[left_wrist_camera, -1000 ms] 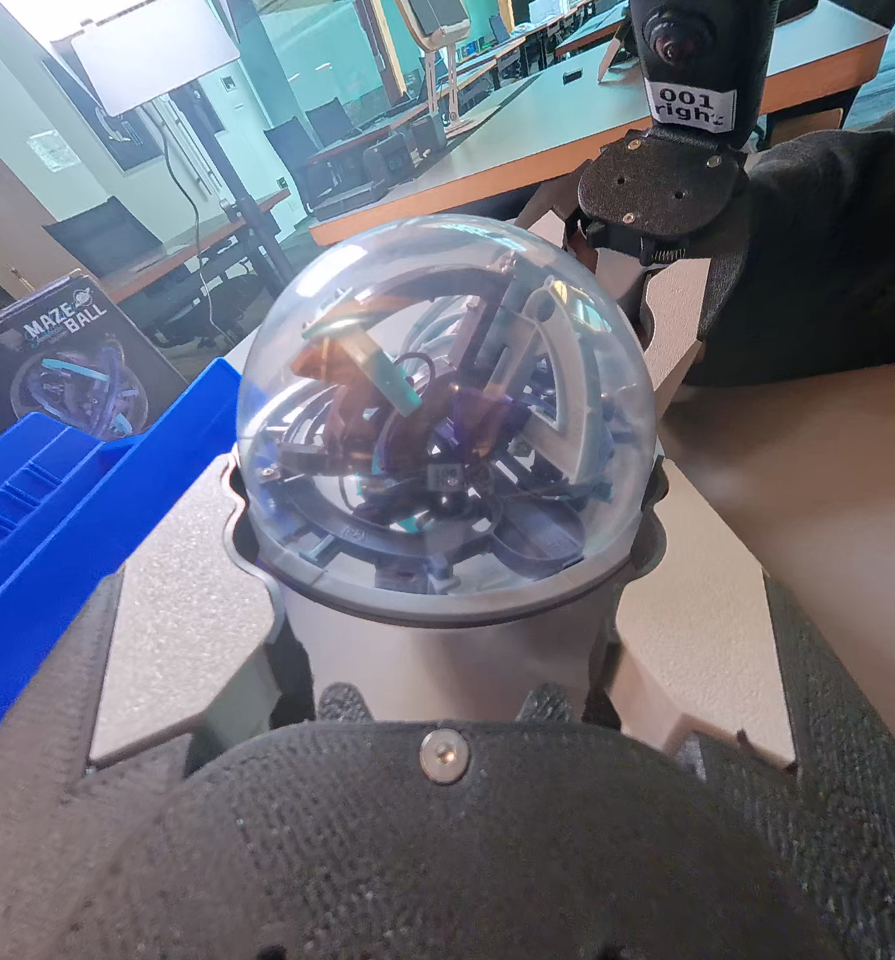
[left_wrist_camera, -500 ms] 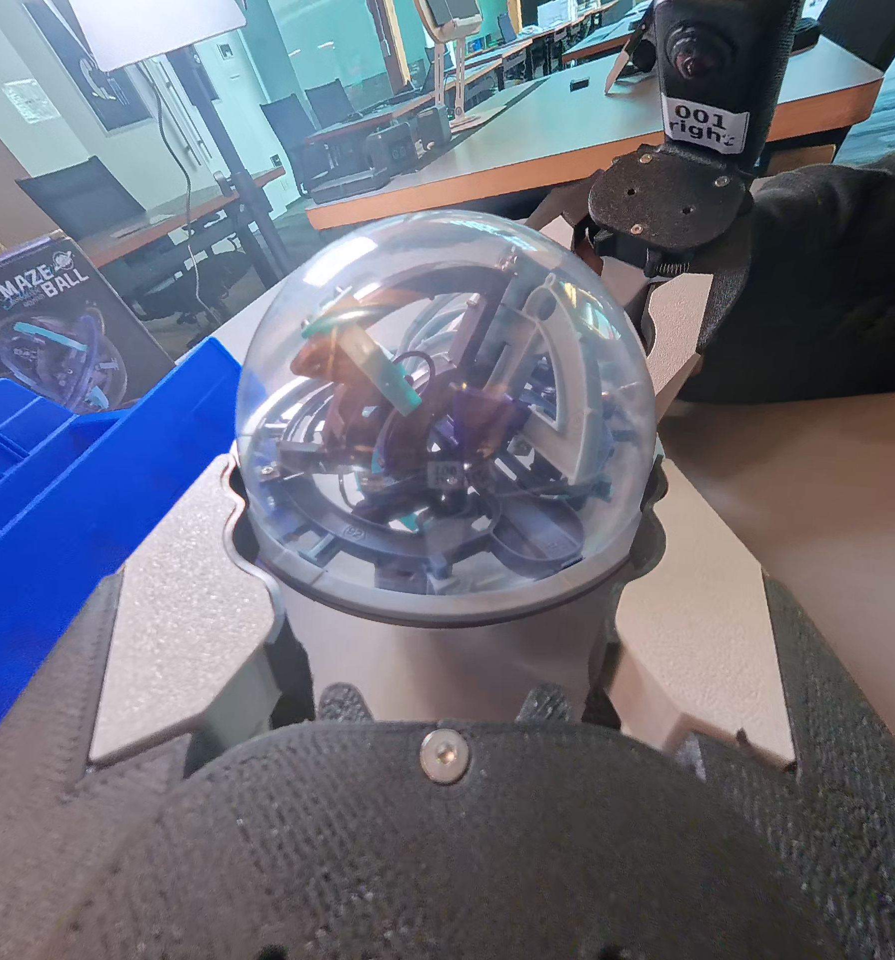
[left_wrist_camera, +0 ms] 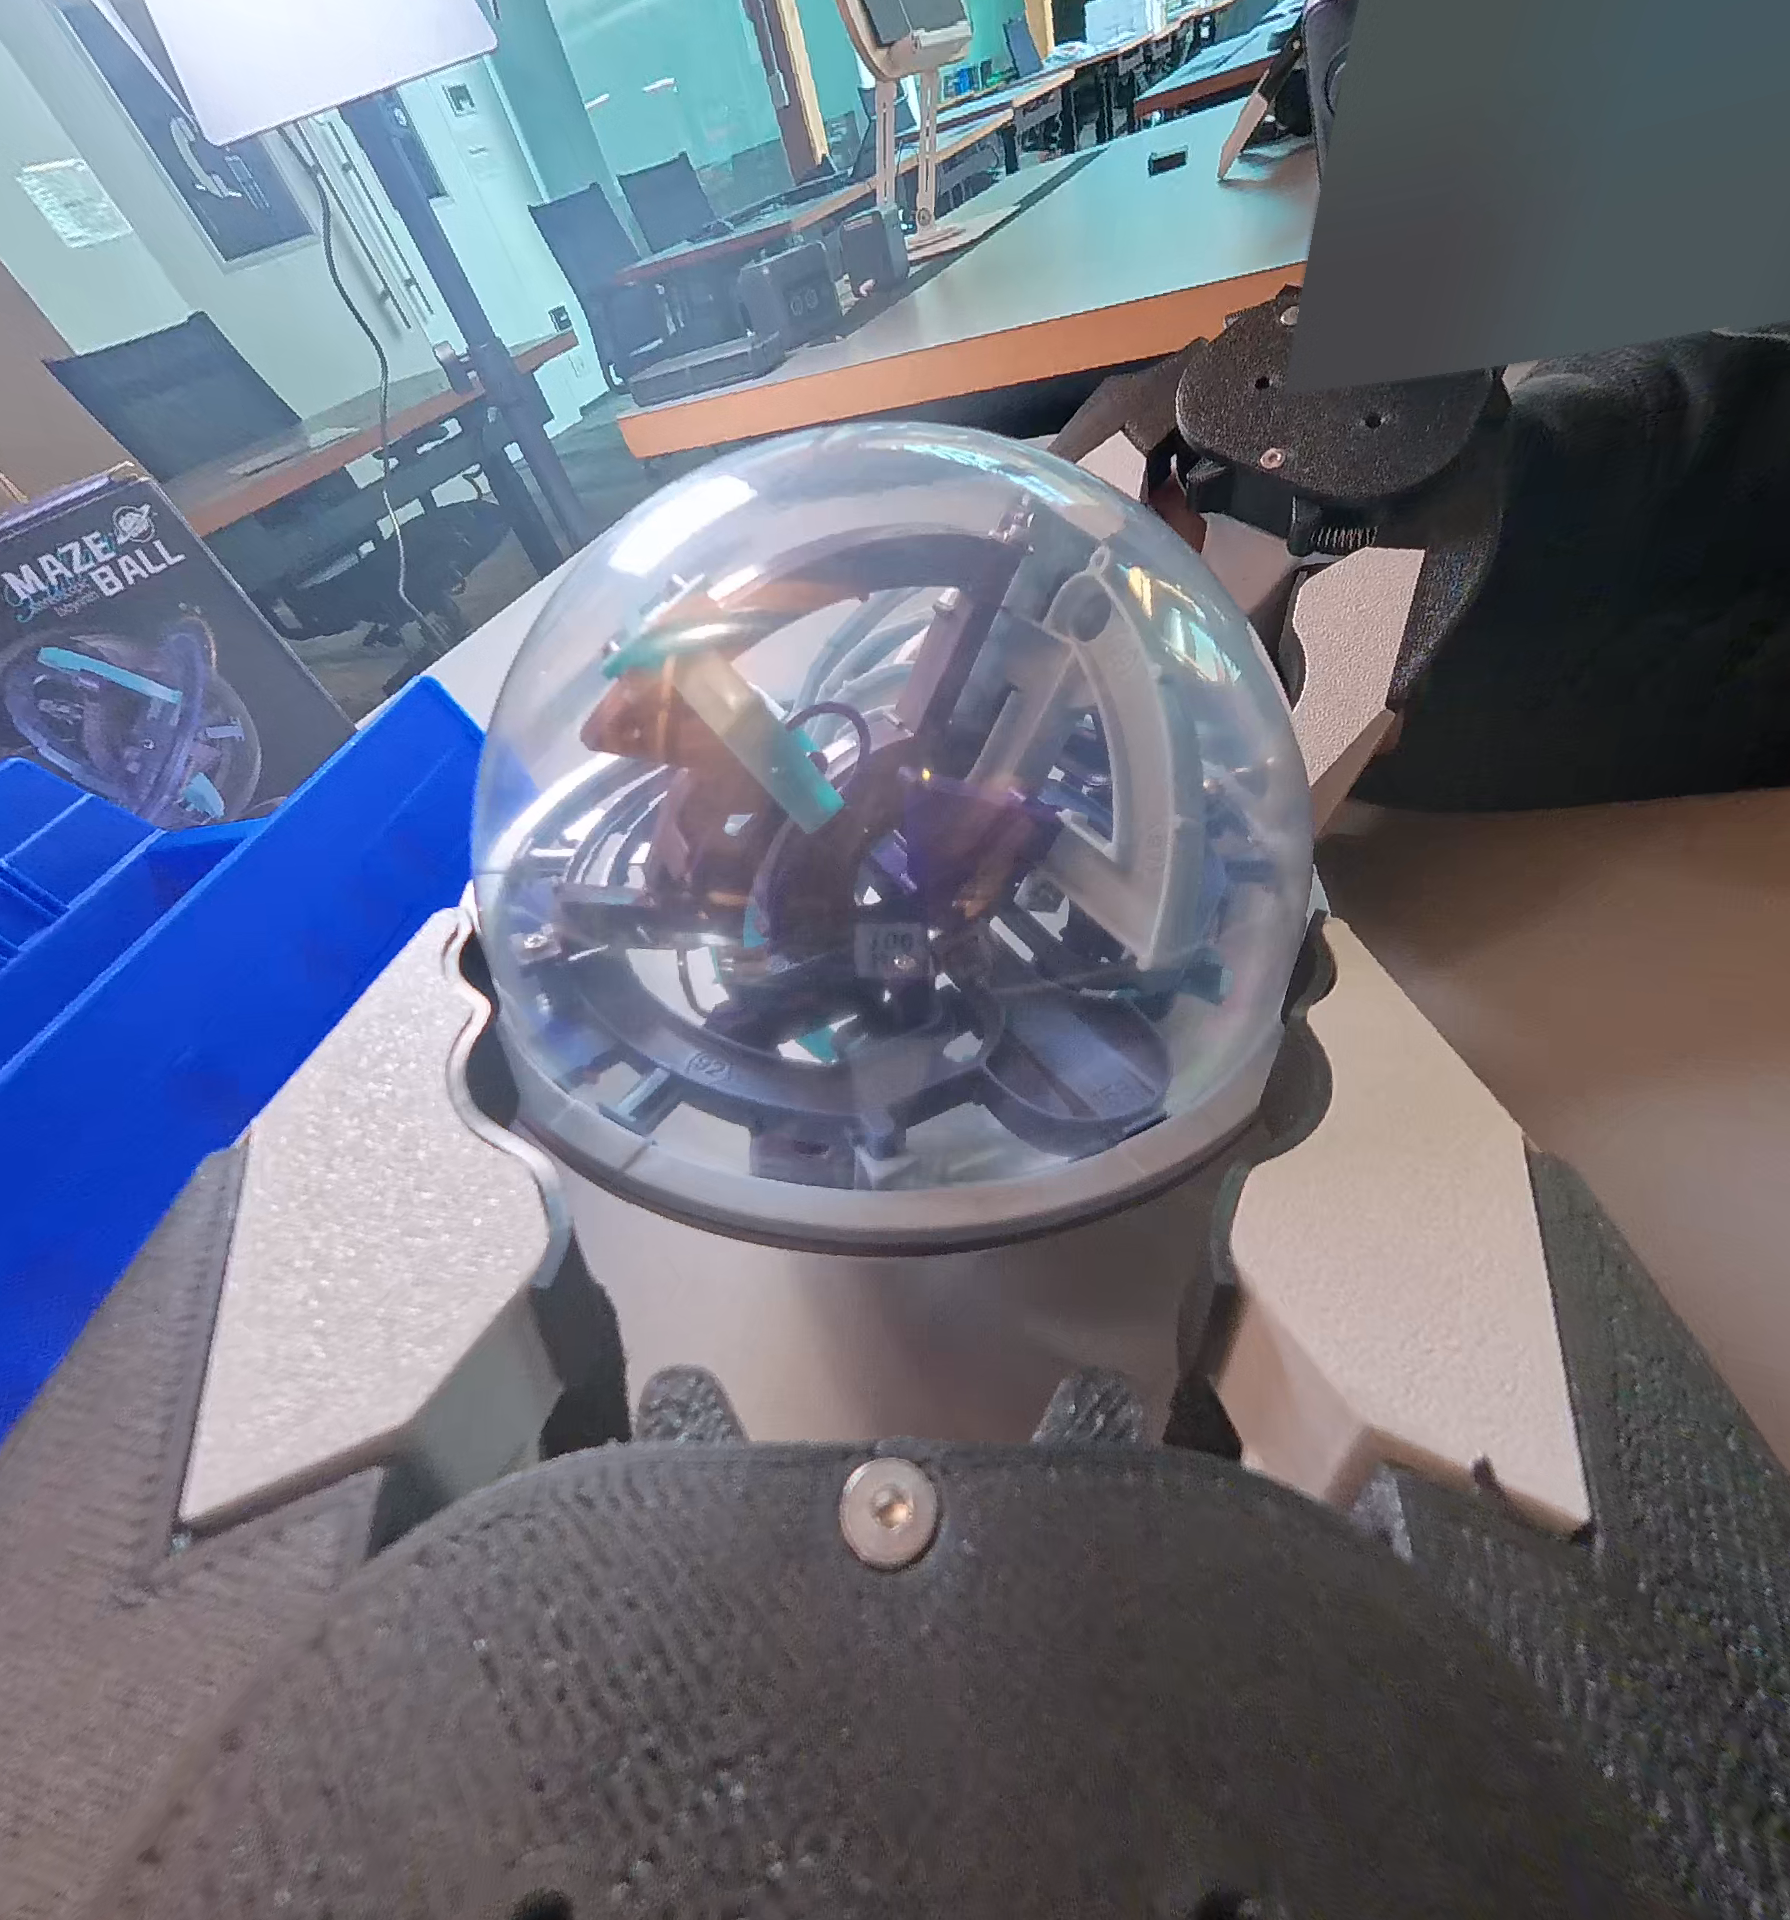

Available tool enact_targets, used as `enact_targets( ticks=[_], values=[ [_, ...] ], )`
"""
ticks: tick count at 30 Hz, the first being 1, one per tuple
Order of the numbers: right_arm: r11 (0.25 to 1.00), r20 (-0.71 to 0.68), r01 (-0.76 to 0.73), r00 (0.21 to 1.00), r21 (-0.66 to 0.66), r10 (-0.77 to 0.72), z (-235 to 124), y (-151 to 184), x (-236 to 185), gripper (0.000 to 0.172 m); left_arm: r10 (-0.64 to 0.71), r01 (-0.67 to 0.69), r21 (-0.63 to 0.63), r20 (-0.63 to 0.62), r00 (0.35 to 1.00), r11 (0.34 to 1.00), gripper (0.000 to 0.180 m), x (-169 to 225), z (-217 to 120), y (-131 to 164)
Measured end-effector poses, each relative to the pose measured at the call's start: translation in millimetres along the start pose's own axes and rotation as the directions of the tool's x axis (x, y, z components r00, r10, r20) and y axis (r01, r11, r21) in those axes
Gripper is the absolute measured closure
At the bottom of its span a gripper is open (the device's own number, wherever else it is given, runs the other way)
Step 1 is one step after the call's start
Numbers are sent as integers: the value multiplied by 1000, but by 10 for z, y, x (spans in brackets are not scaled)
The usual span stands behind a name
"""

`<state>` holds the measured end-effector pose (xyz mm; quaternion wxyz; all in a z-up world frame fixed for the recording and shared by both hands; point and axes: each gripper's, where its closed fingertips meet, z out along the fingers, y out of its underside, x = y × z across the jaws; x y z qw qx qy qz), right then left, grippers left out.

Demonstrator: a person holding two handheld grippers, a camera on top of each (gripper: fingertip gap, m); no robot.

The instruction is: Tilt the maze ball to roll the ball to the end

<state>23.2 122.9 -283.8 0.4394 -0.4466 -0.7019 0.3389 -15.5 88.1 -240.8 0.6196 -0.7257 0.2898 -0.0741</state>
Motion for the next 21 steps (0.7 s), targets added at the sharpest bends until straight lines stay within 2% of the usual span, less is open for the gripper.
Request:
enact_targets(
  ticks=[21],
  values=[
    [1000, -6, 17, 1000, 2, -17, -3, -2, -6, 57, 15, -15, 11, 4, 1000, 1000, 34, 8, -5, 1]
  ],
)
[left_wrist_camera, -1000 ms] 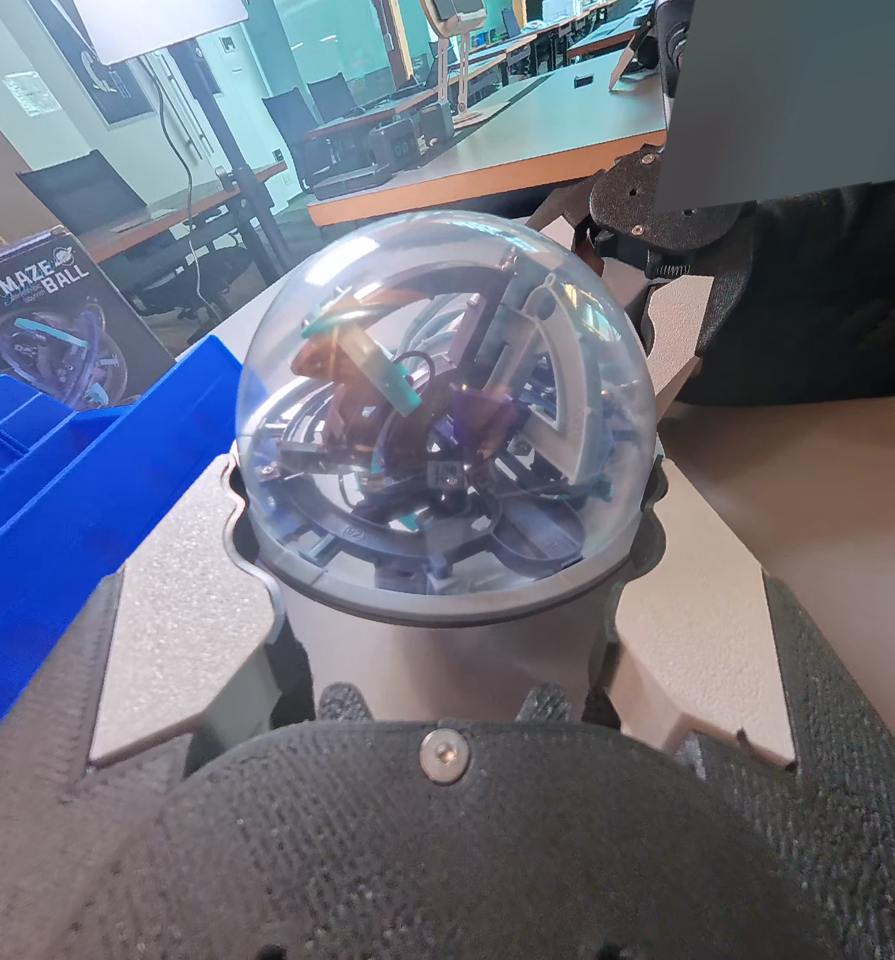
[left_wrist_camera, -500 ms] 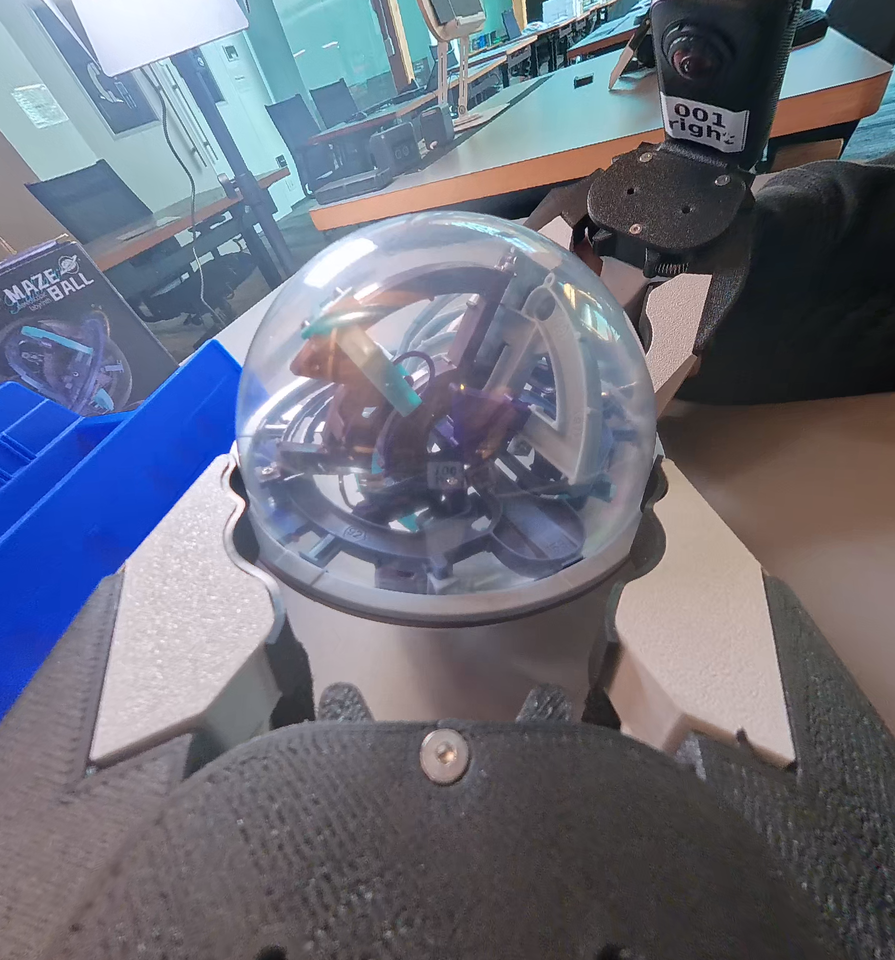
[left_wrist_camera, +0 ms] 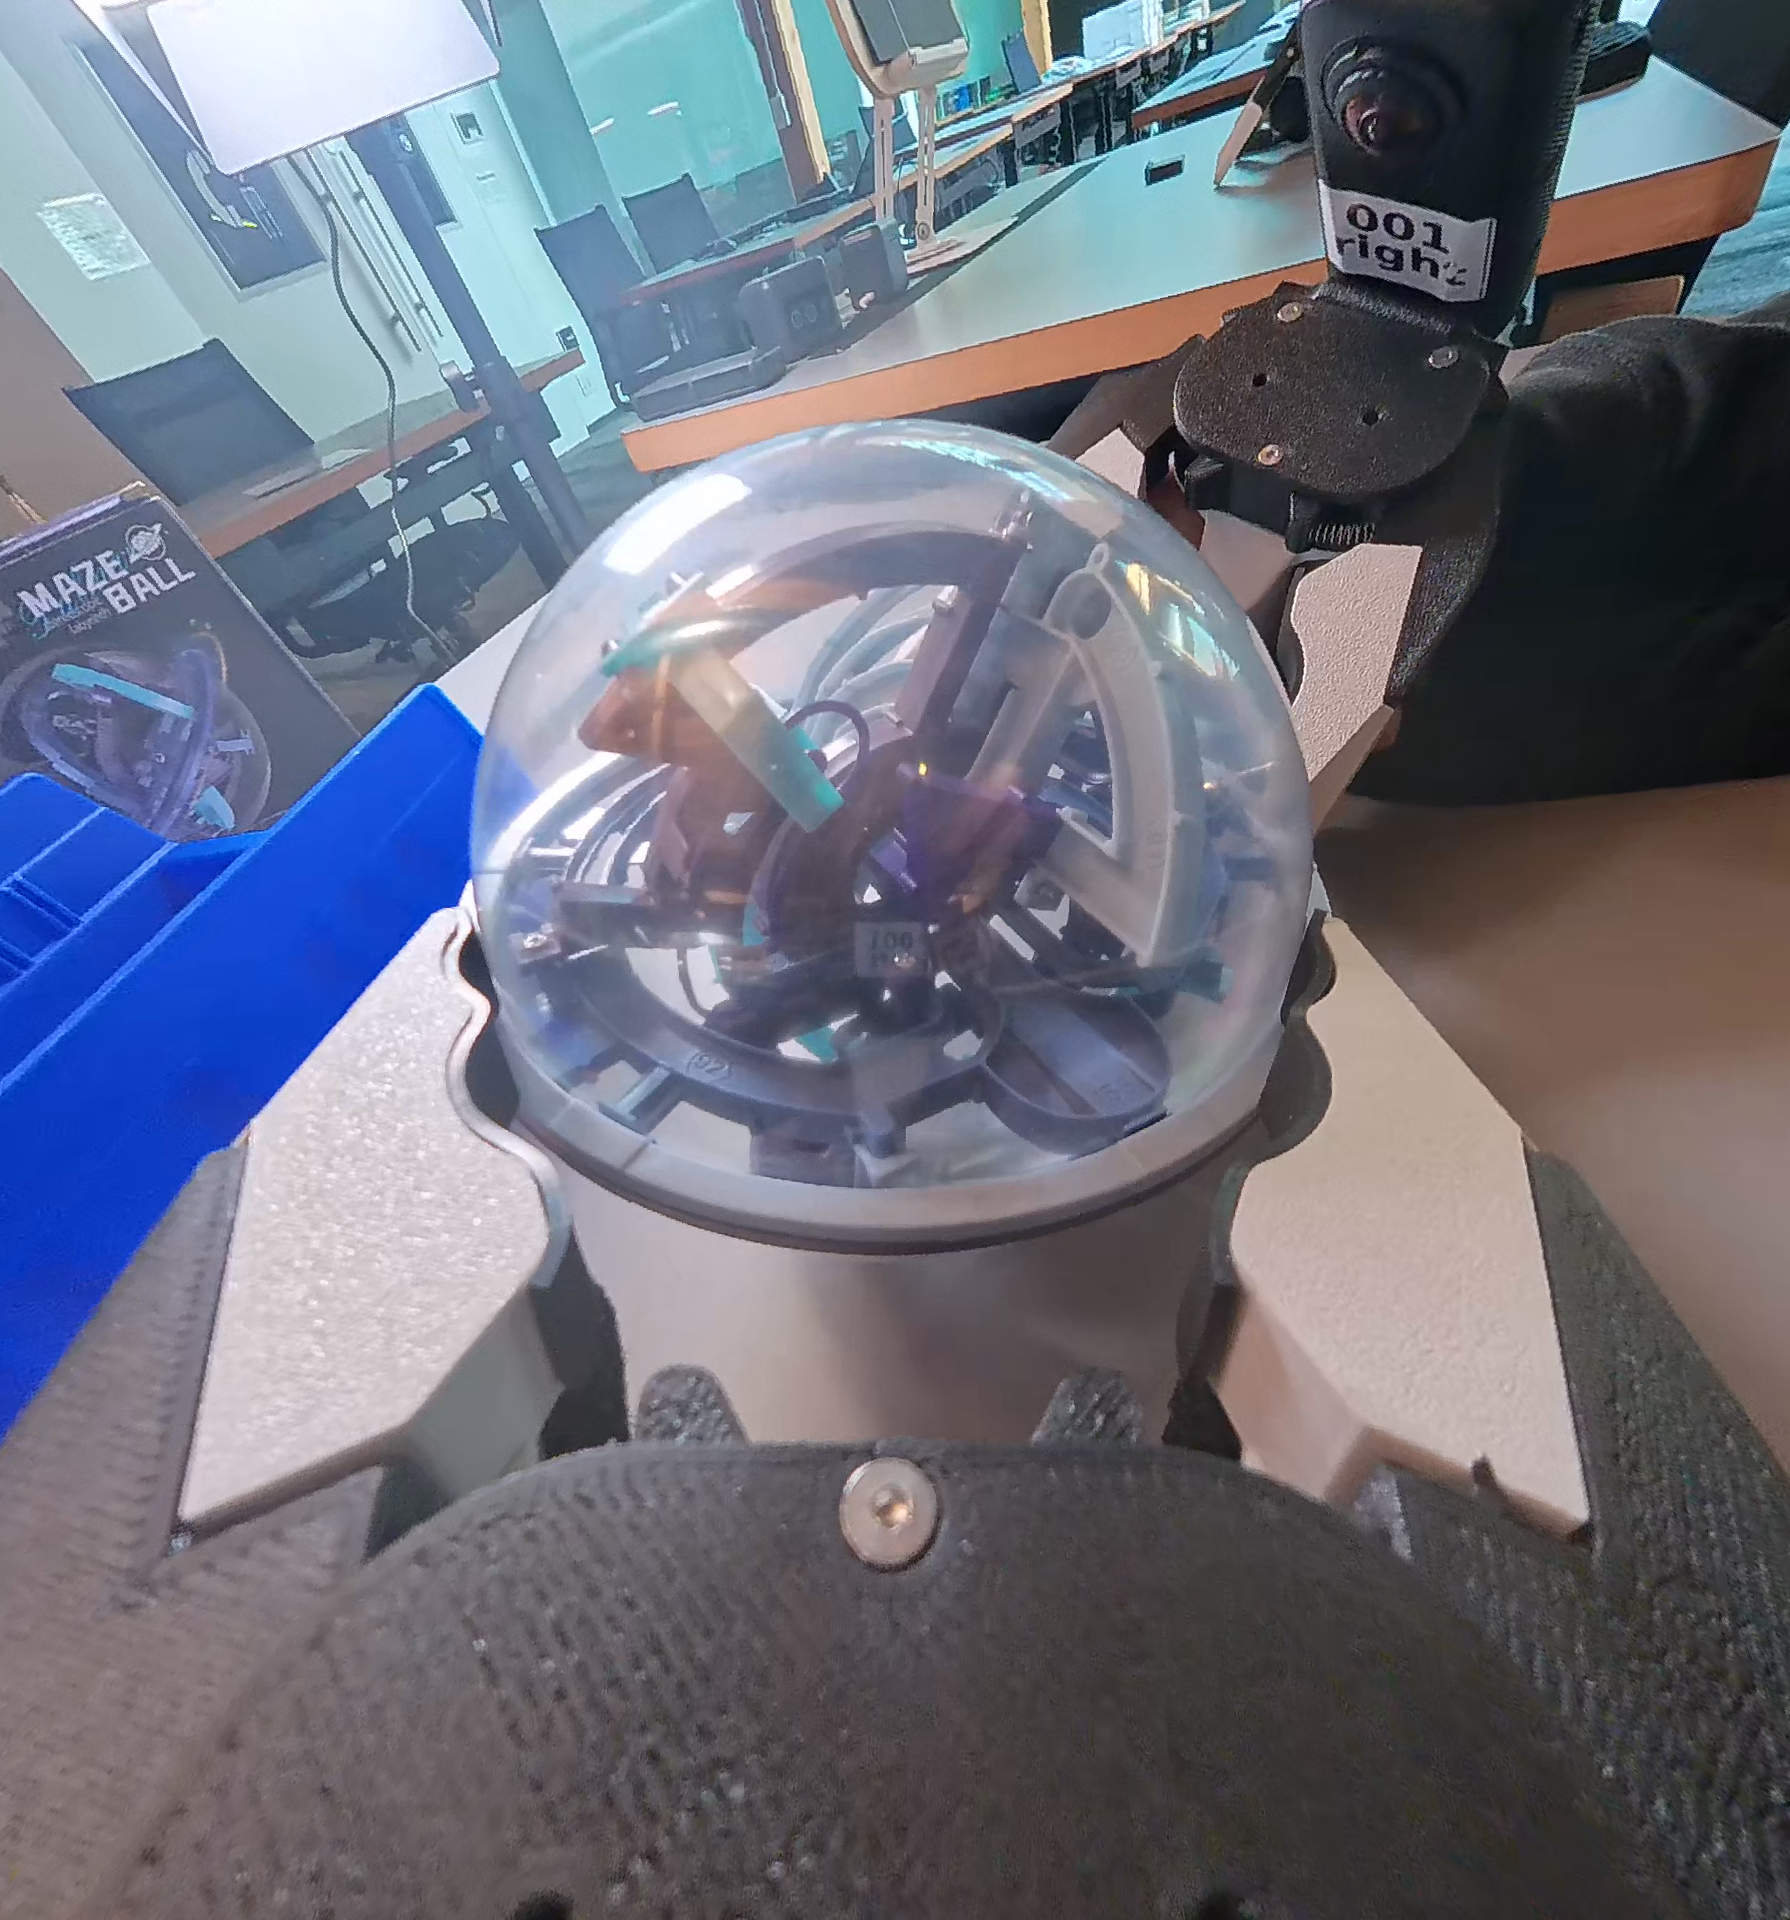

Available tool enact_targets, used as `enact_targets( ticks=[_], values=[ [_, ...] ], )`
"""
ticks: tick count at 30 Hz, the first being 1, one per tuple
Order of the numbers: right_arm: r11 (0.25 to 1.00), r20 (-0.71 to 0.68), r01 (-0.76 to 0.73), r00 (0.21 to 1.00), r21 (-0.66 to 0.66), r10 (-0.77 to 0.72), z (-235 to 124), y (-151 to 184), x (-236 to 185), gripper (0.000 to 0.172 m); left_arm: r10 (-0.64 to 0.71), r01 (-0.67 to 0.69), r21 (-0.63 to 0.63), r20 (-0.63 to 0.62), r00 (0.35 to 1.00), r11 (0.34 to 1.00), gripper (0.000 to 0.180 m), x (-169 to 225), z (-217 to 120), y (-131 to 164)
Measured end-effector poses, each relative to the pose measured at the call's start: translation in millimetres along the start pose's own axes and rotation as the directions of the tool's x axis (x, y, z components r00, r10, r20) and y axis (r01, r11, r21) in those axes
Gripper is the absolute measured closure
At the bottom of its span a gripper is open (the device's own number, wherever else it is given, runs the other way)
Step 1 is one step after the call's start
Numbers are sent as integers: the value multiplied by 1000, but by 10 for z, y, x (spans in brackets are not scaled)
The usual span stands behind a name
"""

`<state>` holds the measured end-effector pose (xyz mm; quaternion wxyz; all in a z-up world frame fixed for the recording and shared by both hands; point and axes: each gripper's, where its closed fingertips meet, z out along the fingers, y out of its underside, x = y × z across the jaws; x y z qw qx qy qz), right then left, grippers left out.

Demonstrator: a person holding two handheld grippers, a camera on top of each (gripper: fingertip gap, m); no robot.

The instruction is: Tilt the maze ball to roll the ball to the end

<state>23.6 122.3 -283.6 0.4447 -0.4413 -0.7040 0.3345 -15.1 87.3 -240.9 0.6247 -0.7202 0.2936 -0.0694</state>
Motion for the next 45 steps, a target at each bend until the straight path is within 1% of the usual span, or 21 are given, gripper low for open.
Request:
enact_targets(
  ticks=[16, 23, 28, 33, 37, 45],
  values=[
    [1000, -1, -1, 1000, -1, 1, 1, 6, 3, 57, -4, 4, 5, 3, 1000, 1000, 35, 1, 2, -1],
    [1000, 3, -22, 1000, 21, 22, -18, -25, 14, 59, -75, 75, 4, -14, 997, 997, 35, -7, 5, 10],
    [998, 12, -37, 999, 42, 36, -32, -56, 12, 57, -152, 152, -1, -33, 988, 988, 35, -16, 4, 24],
    [998, 7, -32, 999, 46, 32, -40, -69, 11, 57, -173, 173, -8, -40, 984, 985, 35, -12, 2, 33],
    [998, 3, -28, 1000, 64, 27, -61, -112, 10, 56, -223, 222, -19, -65, 973, 975, 35, -10, -5, 60],
    [998, 4, -30, 1000, 60, 30, -56, -99, 10, 57, -216, 216, -9, -60, 975, 976, 35, -12, -4, 52]
  ],
)
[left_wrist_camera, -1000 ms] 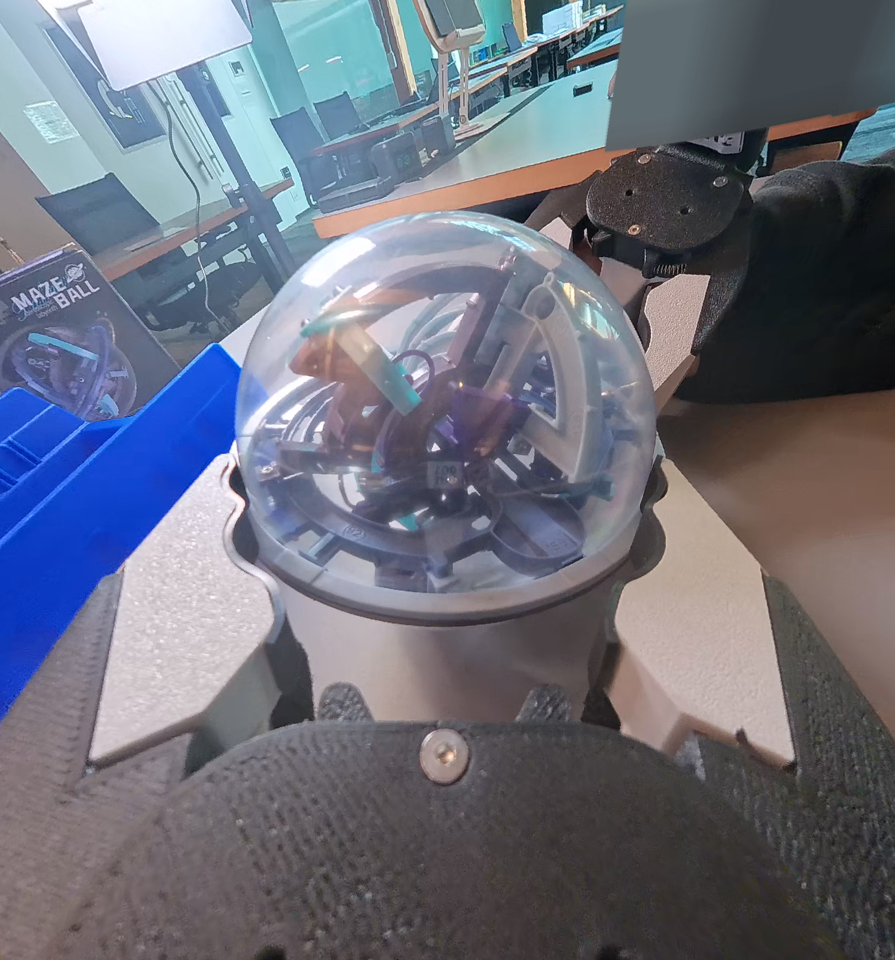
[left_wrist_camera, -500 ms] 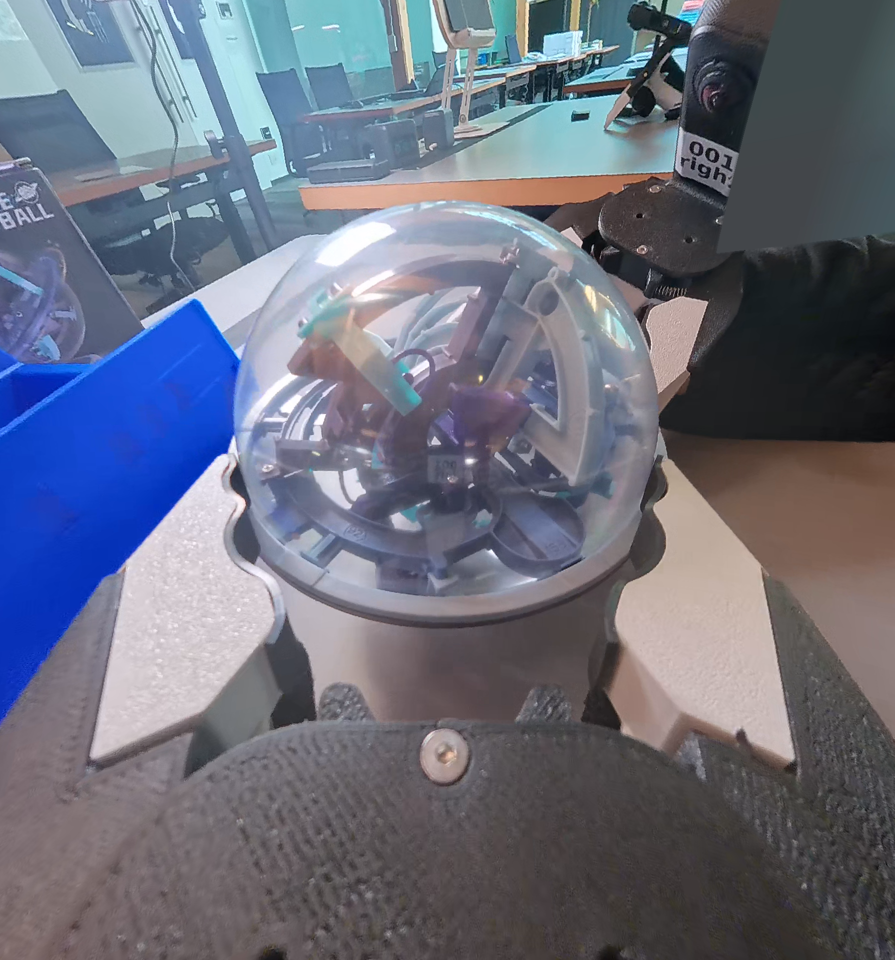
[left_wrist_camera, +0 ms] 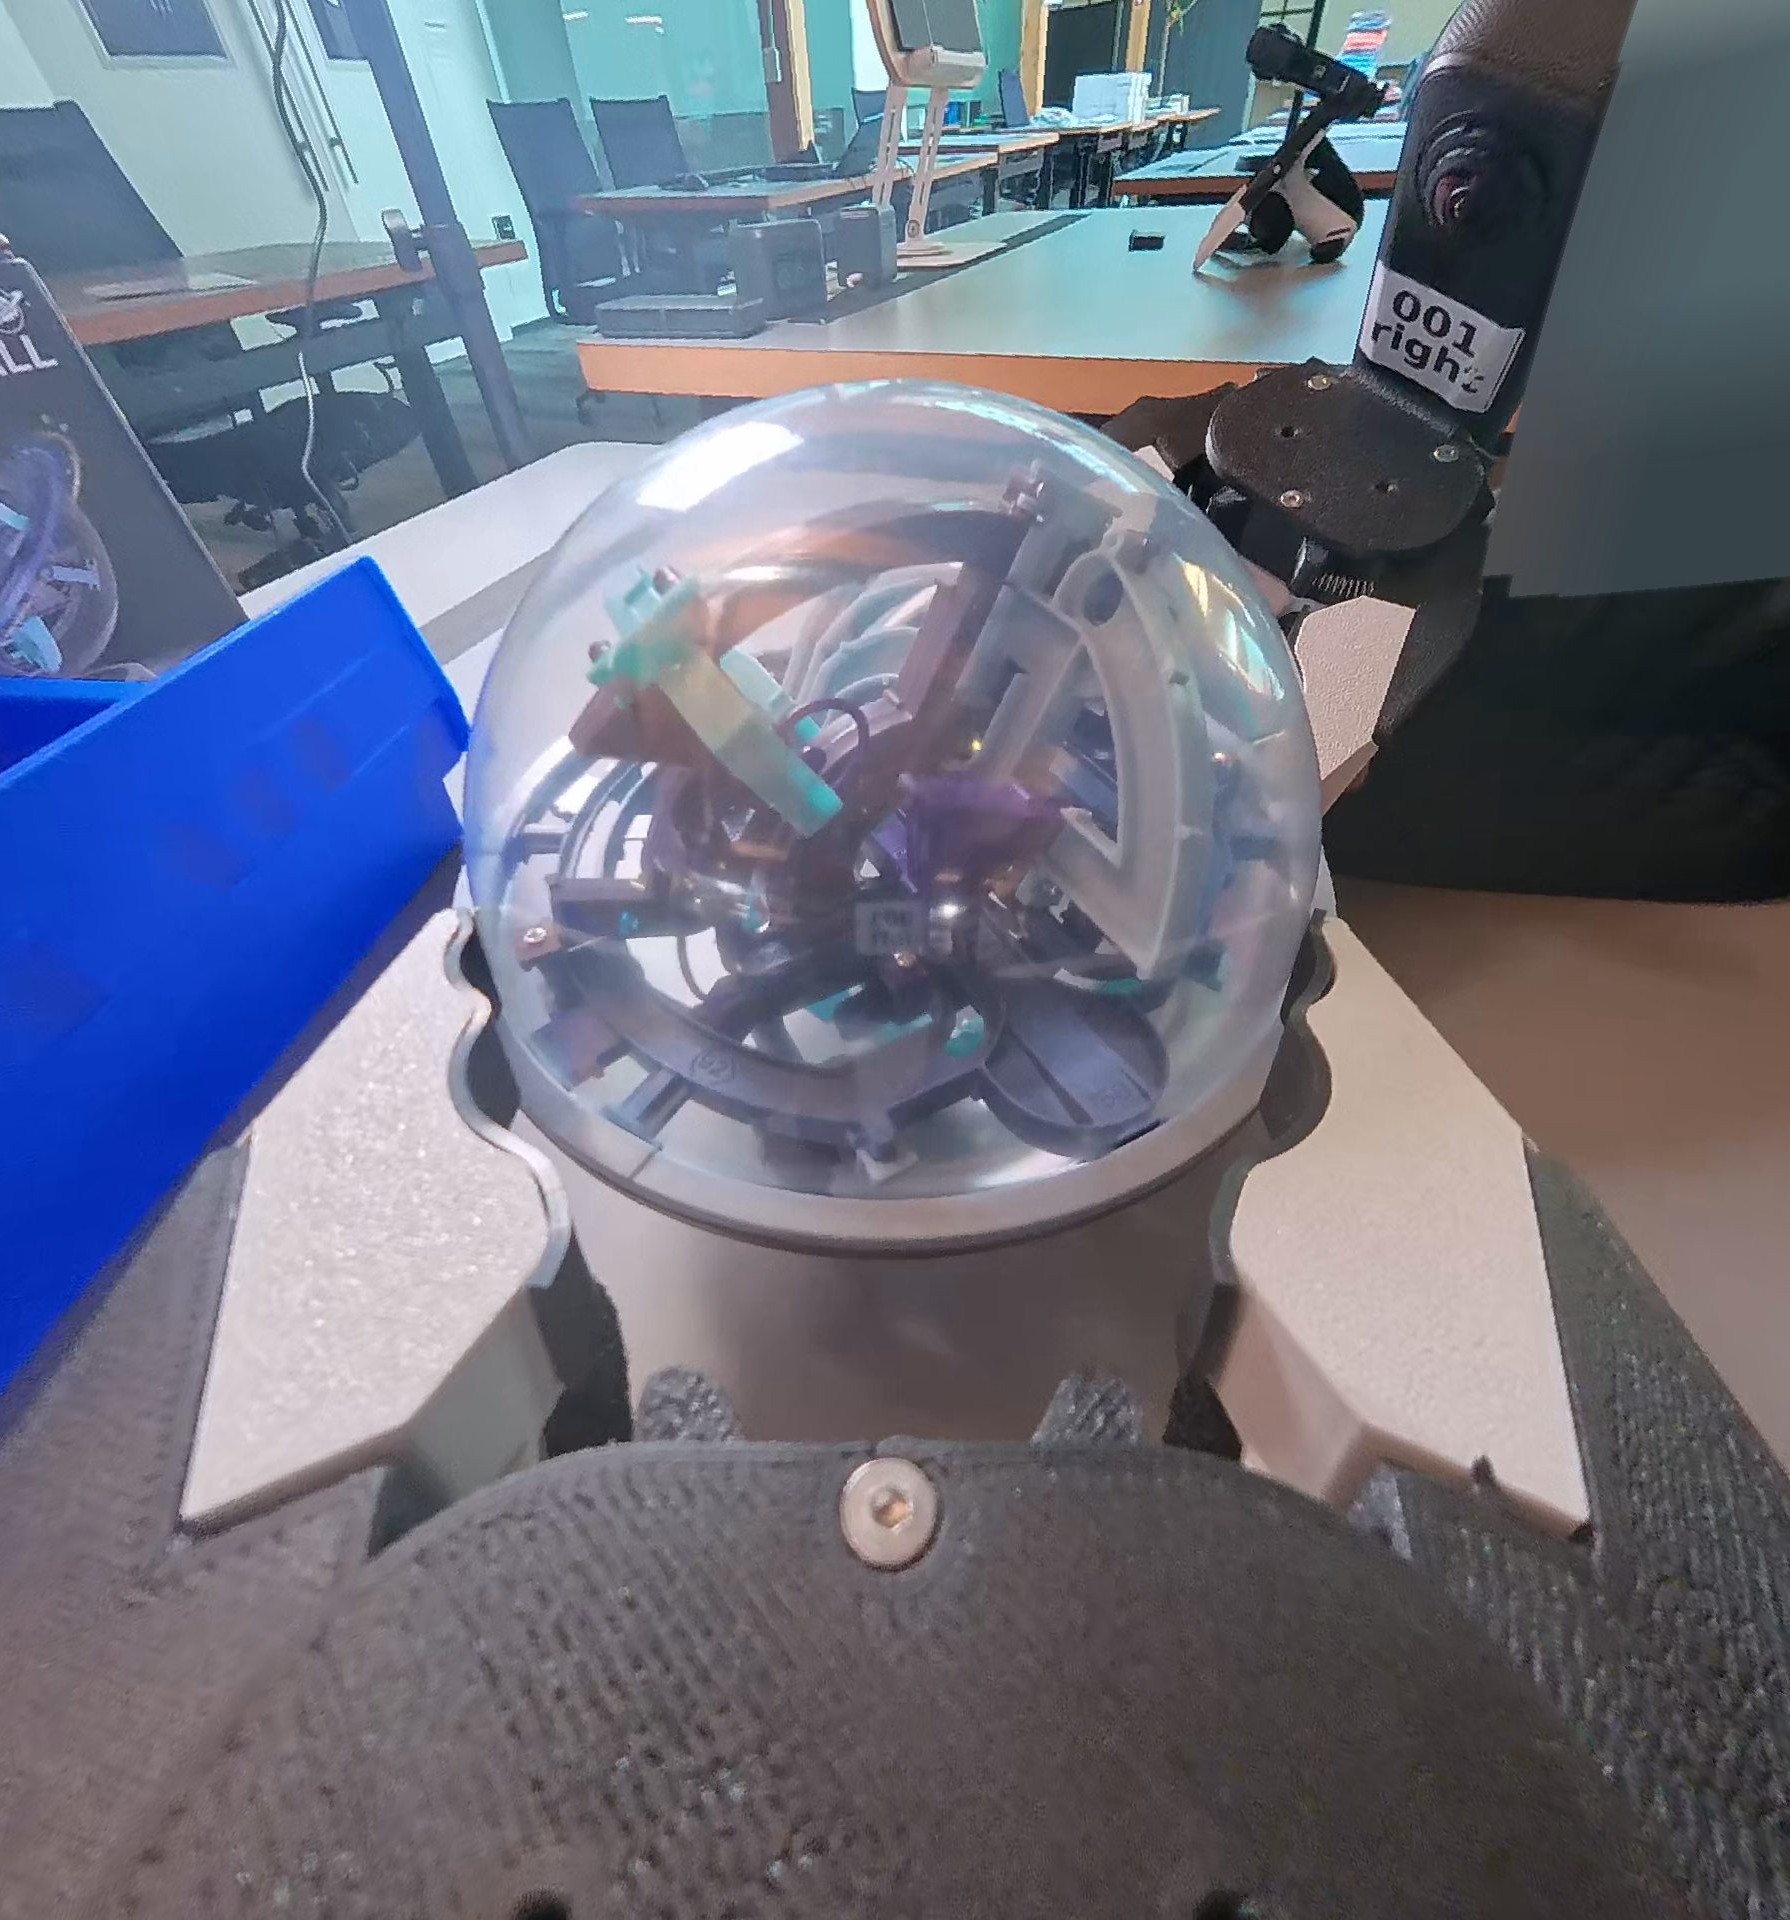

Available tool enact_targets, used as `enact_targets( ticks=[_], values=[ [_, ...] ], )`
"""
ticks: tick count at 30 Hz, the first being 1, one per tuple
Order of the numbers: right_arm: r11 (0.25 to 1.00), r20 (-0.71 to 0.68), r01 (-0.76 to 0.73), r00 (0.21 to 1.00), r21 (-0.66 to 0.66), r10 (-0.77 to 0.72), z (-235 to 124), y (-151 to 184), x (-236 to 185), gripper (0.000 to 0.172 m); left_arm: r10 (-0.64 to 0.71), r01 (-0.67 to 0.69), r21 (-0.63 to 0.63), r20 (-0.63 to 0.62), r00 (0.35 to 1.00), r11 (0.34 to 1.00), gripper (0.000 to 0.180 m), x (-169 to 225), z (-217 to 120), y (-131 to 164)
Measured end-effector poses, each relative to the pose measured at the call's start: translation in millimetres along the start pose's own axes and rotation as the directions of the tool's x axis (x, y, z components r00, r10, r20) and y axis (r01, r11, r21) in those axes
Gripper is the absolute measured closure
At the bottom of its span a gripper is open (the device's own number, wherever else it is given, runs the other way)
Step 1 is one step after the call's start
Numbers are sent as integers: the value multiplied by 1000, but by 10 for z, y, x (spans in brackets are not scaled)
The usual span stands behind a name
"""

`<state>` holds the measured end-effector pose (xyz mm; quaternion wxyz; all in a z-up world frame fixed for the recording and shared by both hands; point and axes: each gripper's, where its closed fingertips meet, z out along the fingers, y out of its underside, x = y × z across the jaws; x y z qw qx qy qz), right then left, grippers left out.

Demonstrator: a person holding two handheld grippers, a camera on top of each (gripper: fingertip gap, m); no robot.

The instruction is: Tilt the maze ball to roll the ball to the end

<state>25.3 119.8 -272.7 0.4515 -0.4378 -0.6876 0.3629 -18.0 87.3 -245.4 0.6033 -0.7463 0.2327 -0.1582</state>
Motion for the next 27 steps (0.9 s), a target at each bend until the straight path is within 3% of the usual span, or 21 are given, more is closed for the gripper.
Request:
enact_targets(
  ticks=[8, 27],
  values=[
    [1000, -2, 15, 1000, -22, -15, 14, 39, -6, 58, 87, -87, 2, 27, 996, 996, 35, 18, -5, -19],
    [1000, 7, -1, 1000, -7, 1, 12, 24, -3, 59, 11, -11, 16, -2, 1000, 1000, 35, 1, -14, -18]
  ],
)
